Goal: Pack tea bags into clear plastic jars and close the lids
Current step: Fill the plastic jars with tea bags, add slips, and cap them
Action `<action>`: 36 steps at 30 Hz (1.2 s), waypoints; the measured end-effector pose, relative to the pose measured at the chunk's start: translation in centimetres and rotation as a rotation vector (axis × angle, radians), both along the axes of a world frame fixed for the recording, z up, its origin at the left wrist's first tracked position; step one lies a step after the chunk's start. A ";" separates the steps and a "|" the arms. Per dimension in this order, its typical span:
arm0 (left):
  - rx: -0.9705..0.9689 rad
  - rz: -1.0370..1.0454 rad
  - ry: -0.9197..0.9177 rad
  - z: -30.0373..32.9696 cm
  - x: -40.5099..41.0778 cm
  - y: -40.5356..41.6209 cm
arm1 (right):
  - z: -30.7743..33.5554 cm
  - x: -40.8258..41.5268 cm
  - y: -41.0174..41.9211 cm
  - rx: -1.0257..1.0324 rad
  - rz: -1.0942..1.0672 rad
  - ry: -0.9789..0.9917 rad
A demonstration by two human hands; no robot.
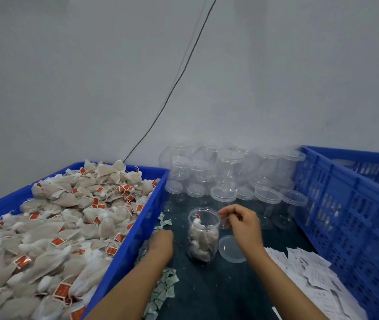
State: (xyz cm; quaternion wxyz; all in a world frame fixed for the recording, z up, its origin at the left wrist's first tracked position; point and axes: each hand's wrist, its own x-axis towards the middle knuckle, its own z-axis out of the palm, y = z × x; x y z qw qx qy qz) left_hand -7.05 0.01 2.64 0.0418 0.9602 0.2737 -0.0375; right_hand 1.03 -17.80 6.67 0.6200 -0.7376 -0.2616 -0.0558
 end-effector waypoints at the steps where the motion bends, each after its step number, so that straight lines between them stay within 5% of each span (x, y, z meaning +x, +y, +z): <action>1: -0.038 0.026 -0.069 -0.1 0.0 -0.1 | -0.4 0.6 -0.8 0.010 -0.026 0.015; 5: -0.248 0.161 -0.575 1.4 0.2 -0.8 | -1.8 3.1 -3.9 0.055 -0.162 0.091; 8: -0.365 0.099 -1.007 4.1 0.7 -2.3 | -3.2 5.0 -6.1 0.019 -0.298 0.143; 10: -0.484 0.026 -1.126 5.6 1.5 -3.4 | -4.1 6.1 -7.5 -0.056 -0.370 0.167; 13: -0.535 -0.099 -0.952 6.4 2.9 -4.4 | -5.5 7.4 -9.3 -0.246 -0.419 0.181; 20: -0.172 -0.236 -0.573 4.5 3.9 -4.1 | -7.3 8.7 -11.8 -0.650 -0.295 0.127; 24: -0.028 -0.291 -0.762 3.2 3.7 -4.2 | -7.5 9.5 -11.6 -0.936 -0.150 0.140; 31: -0.873 -0.021 -1.125 -1.1 2.6 -5.6 | -7.7 9.8 -11.1 -1.016 -0.243 0.084; 36: -0.978 0.036 -1.044 -4.3 3.3 -6.2 | -7.9 9.7 -11.1 -0.963 -0.317 0.089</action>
